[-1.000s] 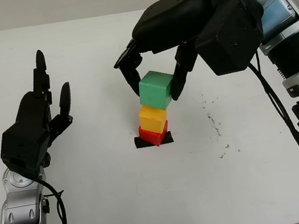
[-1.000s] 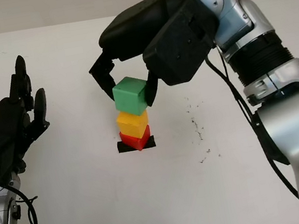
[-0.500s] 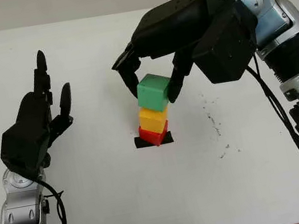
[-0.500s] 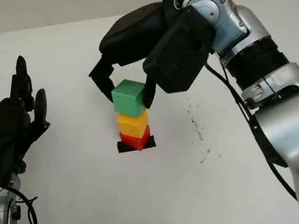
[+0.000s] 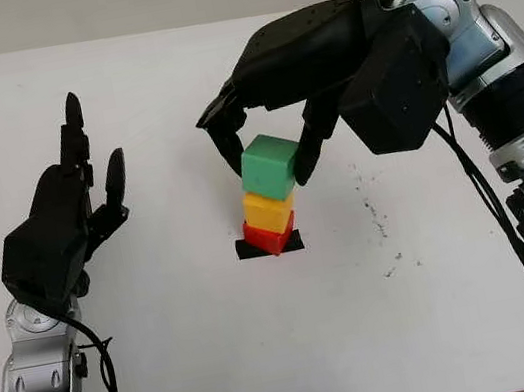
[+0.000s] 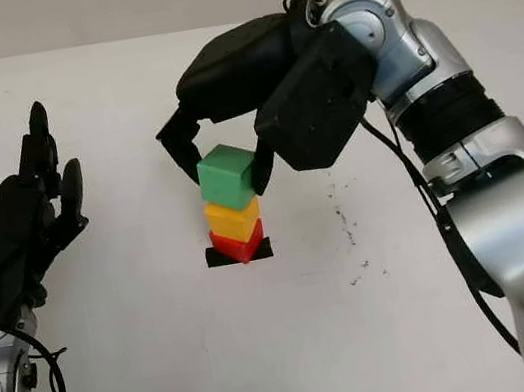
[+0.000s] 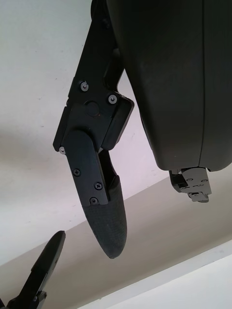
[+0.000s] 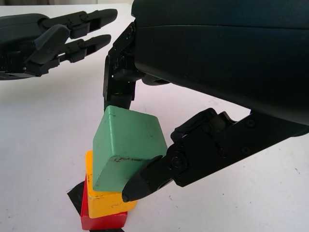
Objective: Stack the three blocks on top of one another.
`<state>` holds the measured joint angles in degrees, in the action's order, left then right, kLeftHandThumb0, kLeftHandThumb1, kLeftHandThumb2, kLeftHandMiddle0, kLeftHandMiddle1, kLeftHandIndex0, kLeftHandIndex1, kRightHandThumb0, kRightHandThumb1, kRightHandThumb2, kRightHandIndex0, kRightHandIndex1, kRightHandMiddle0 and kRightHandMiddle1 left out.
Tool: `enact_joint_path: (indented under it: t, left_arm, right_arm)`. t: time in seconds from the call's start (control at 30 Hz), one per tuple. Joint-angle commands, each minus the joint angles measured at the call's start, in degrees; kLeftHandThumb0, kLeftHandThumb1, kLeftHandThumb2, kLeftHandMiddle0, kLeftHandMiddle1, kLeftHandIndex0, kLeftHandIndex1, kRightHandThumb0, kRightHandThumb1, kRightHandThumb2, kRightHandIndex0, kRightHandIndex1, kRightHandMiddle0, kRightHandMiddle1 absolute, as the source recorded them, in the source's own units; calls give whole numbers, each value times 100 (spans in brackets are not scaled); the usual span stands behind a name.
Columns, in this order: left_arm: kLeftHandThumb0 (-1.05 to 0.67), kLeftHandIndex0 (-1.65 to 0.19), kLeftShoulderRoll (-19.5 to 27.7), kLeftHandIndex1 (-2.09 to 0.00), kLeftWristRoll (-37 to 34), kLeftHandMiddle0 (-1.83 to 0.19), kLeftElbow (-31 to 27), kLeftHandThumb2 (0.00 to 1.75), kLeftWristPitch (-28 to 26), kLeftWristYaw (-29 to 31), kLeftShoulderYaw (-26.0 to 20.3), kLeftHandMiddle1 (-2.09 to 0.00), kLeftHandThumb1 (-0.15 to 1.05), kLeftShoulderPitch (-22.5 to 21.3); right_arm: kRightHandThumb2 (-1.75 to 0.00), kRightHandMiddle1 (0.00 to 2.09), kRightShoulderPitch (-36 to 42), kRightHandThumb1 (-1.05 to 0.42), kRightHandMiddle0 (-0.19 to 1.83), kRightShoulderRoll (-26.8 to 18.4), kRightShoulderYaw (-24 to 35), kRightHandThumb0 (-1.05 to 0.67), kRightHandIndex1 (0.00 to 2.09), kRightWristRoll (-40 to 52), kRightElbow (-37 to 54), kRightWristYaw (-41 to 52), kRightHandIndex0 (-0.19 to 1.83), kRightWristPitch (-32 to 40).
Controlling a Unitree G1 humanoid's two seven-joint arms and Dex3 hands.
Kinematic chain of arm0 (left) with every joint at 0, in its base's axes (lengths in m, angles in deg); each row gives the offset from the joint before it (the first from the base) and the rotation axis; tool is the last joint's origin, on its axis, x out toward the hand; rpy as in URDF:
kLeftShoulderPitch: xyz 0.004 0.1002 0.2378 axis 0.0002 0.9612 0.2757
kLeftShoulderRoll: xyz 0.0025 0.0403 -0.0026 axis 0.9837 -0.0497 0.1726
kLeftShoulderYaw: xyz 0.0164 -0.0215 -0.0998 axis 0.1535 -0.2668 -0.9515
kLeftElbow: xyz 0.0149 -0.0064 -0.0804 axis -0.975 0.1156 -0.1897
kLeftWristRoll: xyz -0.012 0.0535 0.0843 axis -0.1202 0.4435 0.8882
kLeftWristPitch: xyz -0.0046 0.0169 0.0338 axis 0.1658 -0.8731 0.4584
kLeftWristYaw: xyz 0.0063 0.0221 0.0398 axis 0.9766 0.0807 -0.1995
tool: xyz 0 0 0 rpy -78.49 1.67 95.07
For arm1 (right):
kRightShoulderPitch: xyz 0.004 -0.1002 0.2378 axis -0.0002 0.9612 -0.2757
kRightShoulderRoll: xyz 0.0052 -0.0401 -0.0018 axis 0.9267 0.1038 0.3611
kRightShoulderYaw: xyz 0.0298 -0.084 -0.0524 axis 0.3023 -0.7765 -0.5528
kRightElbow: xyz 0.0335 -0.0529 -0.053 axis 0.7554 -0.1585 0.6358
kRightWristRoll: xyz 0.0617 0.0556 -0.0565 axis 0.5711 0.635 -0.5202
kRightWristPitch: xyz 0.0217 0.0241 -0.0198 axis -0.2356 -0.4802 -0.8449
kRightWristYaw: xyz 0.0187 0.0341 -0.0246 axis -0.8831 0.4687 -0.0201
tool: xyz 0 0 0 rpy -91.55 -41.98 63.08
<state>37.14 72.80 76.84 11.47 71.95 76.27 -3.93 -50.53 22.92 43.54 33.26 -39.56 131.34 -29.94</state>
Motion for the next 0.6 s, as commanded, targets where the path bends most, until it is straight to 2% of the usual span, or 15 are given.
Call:
enact_joint_path:
  t: [0.0, 0.57]
  left_arm:
    - [-88, 19, -21, 0, -5, 19, -108, 71, -6, -26, 12, 0, 105, 41]
    - [-86, 19, -22, 0, -11, 19, -163, 70, -120, -11, 14, 0, 105, 60]
  right_arm:
    - [-6, 144, 2, -93, 41, 29, 7, -44, 5, 38, -21, -16, 33, -43]
    - [-5, 143, 80, -94, 39, 72, 24, -47, 4, 80, -113, -49, 32, -30]
